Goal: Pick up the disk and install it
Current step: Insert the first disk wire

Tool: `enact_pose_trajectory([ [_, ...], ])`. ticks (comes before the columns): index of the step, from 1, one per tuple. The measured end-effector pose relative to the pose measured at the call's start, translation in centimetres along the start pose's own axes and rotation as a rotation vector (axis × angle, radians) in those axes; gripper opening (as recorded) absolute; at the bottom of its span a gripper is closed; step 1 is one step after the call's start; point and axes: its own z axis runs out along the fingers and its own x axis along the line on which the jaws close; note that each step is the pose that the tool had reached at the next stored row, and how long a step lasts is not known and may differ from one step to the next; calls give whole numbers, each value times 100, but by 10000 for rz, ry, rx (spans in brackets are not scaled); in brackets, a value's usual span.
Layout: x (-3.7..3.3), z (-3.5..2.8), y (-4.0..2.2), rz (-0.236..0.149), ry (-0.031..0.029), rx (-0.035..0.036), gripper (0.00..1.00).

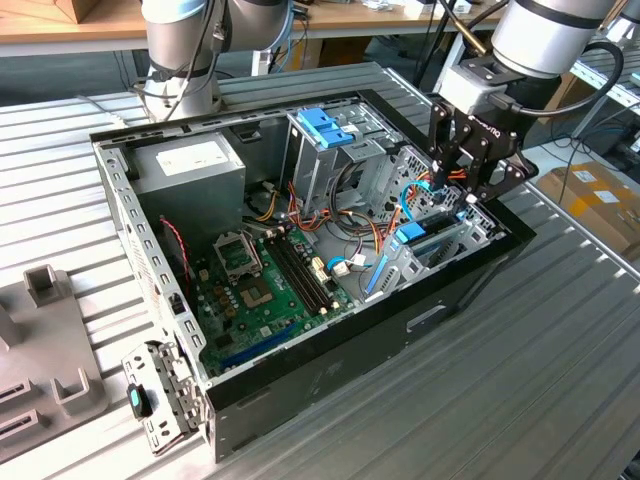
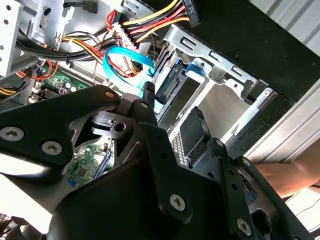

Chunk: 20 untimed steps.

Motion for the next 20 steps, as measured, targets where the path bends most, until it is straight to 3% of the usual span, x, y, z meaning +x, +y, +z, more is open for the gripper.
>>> enact_pose_trajectory([
  [4,0,0,0,0,3,0,40],
  [6,0,0,0,0,3,0,28],
  [7,0,0,0,0,4,0,16],
  [15,0,0,0,0,9,0,16],
  [16,0,-1,11,-4,-1,32,16],
  [20,2,2,49,-50,-75,347,16],
])
